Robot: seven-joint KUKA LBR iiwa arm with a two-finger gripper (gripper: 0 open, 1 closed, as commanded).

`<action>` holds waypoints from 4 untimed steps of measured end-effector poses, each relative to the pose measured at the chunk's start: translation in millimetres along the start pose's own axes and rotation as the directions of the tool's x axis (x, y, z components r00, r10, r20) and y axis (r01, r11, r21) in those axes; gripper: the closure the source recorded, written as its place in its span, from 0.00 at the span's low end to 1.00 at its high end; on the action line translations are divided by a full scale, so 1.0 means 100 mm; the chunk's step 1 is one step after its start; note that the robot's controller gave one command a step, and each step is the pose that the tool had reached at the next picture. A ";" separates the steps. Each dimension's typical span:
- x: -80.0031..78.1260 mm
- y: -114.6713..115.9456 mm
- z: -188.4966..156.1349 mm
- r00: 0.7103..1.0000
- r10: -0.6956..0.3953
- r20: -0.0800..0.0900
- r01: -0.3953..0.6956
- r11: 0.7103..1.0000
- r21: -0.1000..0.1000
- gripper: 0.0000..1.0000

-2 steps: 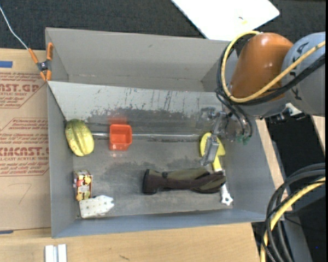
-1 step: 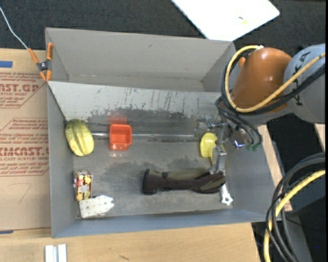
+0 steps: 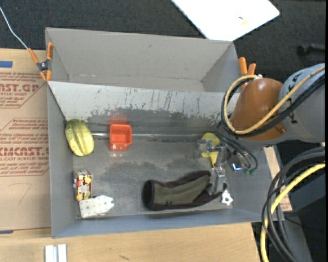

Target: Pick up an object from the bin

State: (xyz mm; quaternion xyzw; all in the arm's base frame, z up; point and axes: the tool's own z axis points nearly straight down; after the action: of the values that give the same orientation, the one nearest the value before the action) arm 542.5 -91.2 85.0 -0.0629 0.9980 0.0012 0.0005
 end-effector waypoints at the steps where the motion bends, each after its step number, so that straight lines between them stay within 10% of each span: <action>1: 0.10 -0.08 0.09 0.998 0.064 0.001 -0.064 0.998 -0.001 0.00; 2: 0.10 0.30 0.15 0.997 0.080 0.001 -0.080 0.997 -0.001 0.00; 3: 0.26 0.38 0.15 0.948 -0.317 0.001 0.317 0.948 -0.002 1.00; 4: 0.26 0.38 0.15 0.948 -0.317 0.001 0.317 0.948 -0.002 1.00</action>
Offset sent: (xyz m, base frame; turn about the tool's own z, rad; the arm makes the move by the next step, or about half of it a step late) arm -0.0144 0.0273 -0.0150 0.0808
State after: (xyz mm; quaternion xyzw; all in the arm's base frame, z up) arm 511.9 -56.6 70.0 -0.2225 0.9749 0.0020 0.0008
